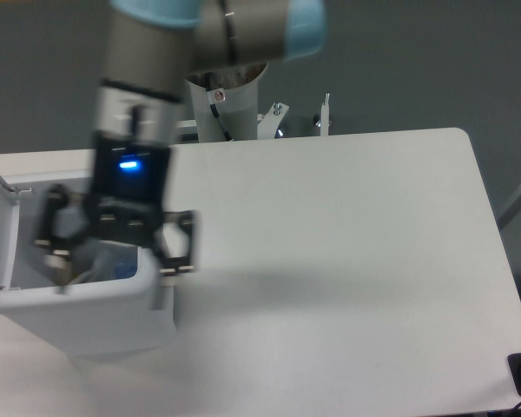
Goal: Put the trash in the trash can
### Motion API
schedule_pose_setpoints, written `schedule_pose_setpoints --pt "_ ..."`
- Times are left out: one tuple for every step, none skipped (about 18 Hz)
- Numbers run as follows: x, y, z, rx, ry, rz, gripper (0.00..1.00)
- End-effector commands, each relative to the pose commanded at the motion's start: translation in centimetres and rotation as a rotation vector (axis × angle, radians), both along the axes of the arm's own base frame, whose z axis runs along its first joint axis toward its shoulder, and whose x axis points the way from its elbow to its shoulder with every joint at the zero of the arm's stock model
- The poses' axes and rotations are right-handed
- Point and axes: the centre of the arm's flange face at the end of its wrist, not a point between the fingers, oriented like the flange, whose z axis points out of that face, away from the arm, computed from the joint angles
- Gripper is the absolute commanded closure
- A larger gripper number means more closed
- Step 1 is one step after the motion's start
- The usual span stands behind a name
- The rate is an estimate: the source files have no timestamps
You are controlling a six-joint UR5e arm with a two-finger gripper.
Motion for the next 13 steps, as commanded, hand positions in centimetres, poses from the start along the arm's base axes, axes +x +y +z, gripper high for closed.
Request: schedule_pose_setpoints --pt "-2.2 -0.8 -0.8 -0.015 0.000 0.041 0.00" --pt "-3.6 -1.6 -0.9 -0.034 0.015 0.088 0.00" --pt "-4.6 -2.2 -0.6 -0.049 0.038 0.130 0.00" --pt "-6.0 -3.0 -0.9 -0.081 0.079 0.156 0.00" --pt "-6.9 -3.6 -1.2 -0.108 0.116 0.139 0.00" --pt "-8.0 -4.6 -1.2 -0.137 0.163 0.118 0.00" --pt "-9.1 -5.6 -0.8 -0.169 0.222 0.093 0.00" --pt "-9.9 -6.4 -0.8 -0.190 0.245 0.087 0.00" --pt "-10.7 -7.3 -0.9 -0.222 0.267 0.083 0.00" --pt "-11.2 -8.0 -0.7 -0.264 0.302 0.066 0.00" --pt "-11.6 -8.8 -0.9 -0.337 0.344 0.021 0.00" --pt "-11.4 -9.6 -1.1 -0.421 0.360 -0.014 0.00" --pt "-11.4 -10.2 -1.3 -0.490 0.363 -0.025 0.00"
